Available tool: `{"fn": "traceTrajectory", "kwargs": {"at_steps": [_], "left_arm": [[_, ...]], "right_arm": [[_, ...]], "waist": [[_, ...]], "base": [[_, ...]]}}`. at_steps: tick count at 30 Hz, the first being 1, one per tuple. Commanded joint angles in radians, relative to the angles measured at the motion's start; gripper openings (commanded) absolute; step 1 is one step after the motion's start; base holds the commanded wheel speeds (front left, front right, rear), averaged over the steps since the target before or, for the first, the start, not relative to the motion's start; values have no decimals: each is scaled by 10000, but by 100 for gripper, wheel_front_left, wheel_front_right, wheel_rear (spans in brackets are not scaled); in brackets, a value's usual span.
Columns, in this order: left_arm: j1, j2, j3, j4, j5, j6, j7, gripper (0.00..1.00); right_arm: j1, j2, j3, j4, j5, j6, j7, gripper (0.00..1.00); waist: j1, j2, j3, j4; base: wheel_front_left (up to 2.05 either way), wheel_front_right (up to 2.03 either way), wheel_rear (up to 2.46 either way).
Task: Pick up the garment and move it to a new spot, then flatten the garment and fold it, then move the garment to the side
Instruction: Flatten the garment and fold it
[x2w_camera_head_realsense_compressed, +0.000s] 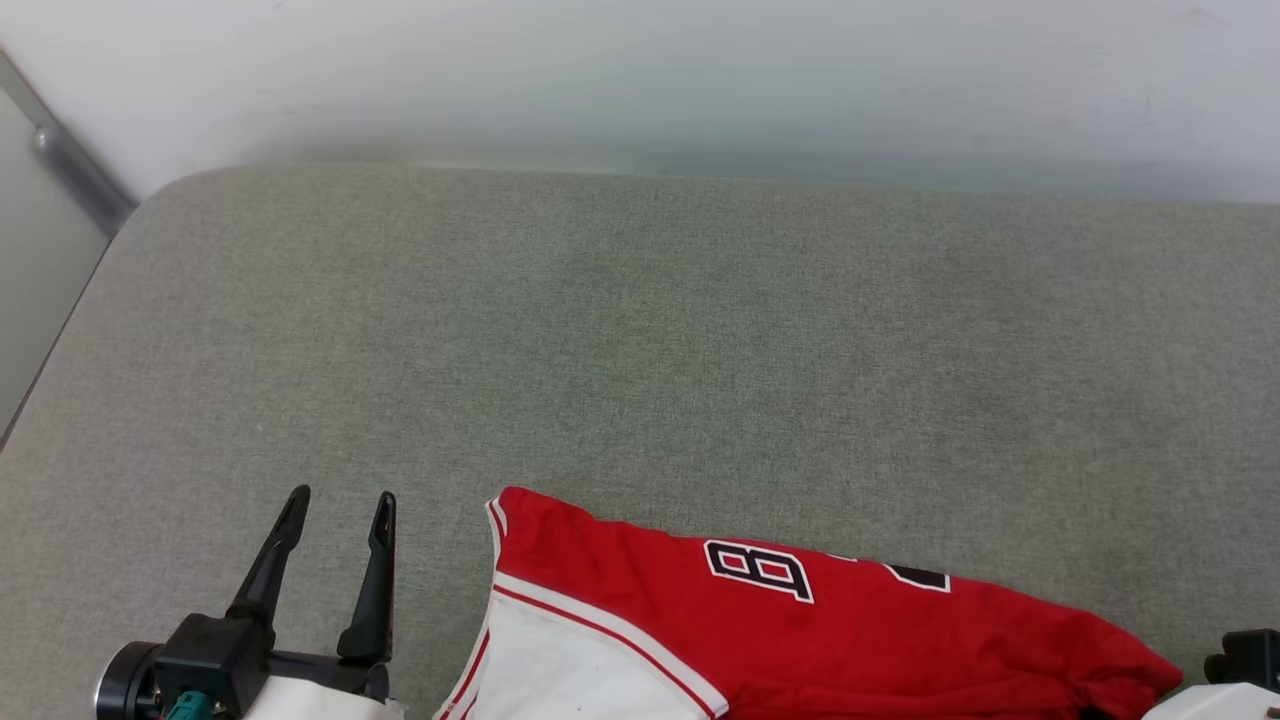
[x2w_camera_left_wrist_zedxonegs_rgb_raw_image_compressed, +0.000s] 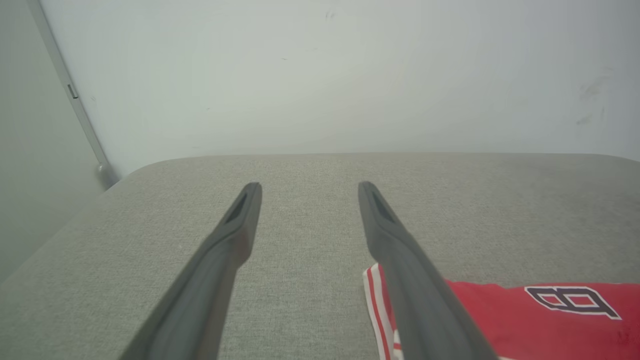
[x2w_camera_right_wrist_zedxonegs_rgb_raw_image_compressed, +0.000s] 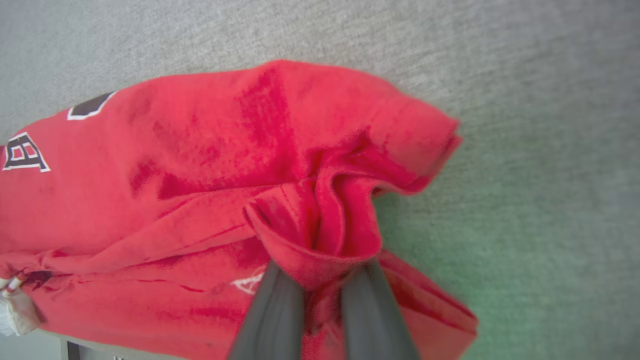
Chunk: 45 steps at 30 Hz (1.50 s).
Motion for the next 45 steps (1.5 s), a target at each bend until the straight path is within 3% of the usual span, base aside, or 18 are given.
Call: {"fn": "traceTrajectory", "kwargs": {"at_steps": [1,13,19,25,37,45], "left_arm": [[-52,38,-10,32,1,-13,-21,100],[108,391,-421,257,-183,-17,-21,100],[170,450,-425,332,-256,-18,-21,100],[336,392,-464,393,-278,-18,-21,100],[489,84,-470,415,-325,-17,-21,100],[431,44,-588,505,-332,-19,-21,100]], "right_arm": [[6,204,102,380,-101,-7,25,0],[-589,-1021,-1665,502,-723,-15,-979,0],[-845,-1181,-2461,879,-1006,-9,-1006,0],[-339,-1092,-1741,-42,-699,-7,-370,0],[943,-124,12,-3739,332,-6,1828,0],[624,429,1510,-4315,1626,-6,2385,0]], "waist": [[0,0,-39,-29],[0,0,-266,-248],[0,0,-428,-346],[0,0,-776,-455],[0,0,-1139,-371],[0,0,-1170,-145]], "base": [[0,0,0],[0,0,0],[0,0,0],[0,0,0],[0,0,0],[0,0,0]]}}
